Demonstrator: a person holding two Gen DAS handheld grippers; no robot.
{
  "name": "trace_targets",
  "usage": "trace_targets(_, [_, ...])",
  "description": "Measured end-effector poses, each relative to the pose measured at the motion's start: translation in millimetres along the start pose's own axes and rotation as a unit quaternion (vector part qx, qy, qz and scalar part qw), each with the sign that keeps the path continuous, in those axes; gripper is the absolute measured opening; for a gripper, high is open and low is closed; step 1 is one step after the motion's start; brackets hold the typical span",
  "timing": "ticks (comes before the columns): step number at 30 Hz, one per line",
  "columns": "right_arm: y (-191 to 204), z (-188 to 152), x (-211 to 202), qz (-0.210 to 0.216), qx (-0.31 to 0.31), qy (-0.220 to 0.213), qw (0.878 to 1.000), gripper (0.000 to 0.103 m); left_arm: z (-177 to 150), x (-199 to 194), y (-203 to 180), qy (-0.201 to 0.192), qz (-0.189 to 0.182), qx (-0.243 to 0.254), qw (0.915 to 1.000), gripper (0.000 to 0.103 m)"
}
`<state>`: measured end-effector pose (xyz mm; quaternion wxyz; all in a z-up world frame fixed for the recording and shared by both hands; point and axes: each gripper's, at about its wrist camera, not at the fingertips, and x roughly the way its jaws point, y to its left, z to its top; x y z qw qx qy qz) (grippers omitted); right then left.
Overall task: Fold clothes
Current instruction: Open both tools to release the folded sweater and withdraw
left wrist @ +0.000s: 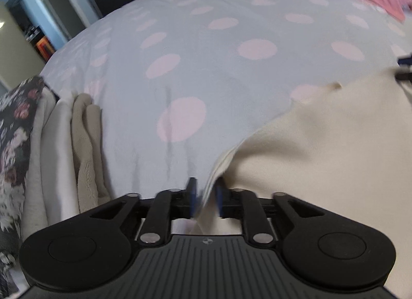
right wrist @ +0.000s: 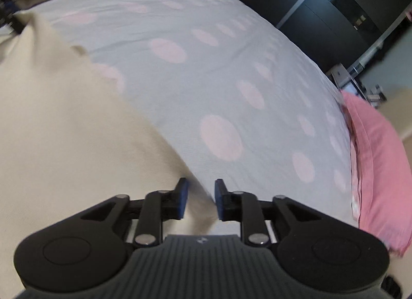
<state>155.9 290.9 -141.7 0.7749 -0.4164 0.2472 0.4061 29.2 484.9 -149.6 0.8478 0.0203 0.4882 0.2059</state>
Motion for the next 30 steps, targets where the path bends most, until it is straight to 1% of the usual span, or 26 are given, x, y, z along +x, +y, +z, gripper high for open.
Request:
trace_targets(1, [-2.2,-1.2,-2.9,-0.002,0.013,-0.001,1.000,0.030,-1.9,-4.2,4.3,-0.006,-0.001,-0.011,0.9999,0.027])
trace_targets(2, [-4.7,-4.0,-8.0,-0.003,0.024,-0.004,1.000,0.032,-3.8,-8.5,8.6,-0.011,-0.002,-0.022,0.9997,0.030])
trace_targets(5, [-8.9,-13.0,-33.0,0.005,0.049,-0.015,0.999,0.033,-13.9,-30.5,19.9,-0.026,-0.018,-0.046,0.9984,0.032])
trace_targets(8, [-2.4,-24.3,-61.4,0.024,0.057,-0.023,0.998,0.033,-28.7,-57.9,19.0,-0.032,-0.030,-0.047,0.9979,0.032])
trace_targets(13, [27.0,-51.2,-110.6,0.058,0.073,-0.028,0.995,0.033,-63.8,-99.8,7.9,-0.031,-0.045,-0.044,0.9976,0.032])
trace_targets(18, [67.2,-87.1,-152.6,0.083,0.093,-0.023,0.992,0.034,-103.9,-124.1,-8.9,-0.016,-0.048,-0.046,0.9977,0.032])
trace_targets(21, [92.7,-110.0,-168.1,0.080,0.081,-0.016,0.993,0.036,-127.7,-137.3,-18.9,-0.006,-0.049,-0.047,0.9977,0.032])
trace_targets(24, [114.0,-127.4,-177.7,0.067,0.059,-0.007,0.996,0.037,-146.2,-145.3,-27.7,0.001,-0.040,-0.047,0.9981,0.032])
trace_targets(27, [126.1,-139.8,-182.1,0.064,0.047,-0.003,0.997,0.041,-159.6,-149.6,-35.1,0.004,-0.031,-0.048,0.9983,0.032])
trace_targets(29, [131.9,-145.0,-181.8,0.061,0.034,0.000,0.998,0.042,-167.3,-150.9,-40.8,0.004,-0.021,-0.040,0.9990,0.032])
trace_targets(30, [133.6,-146.4,-180.8,0.058,0.027,0.000,0.998,0.045,-170.0,-150.7,-44.2,0.003,-0.012,-0.031,0.9995,0.032])
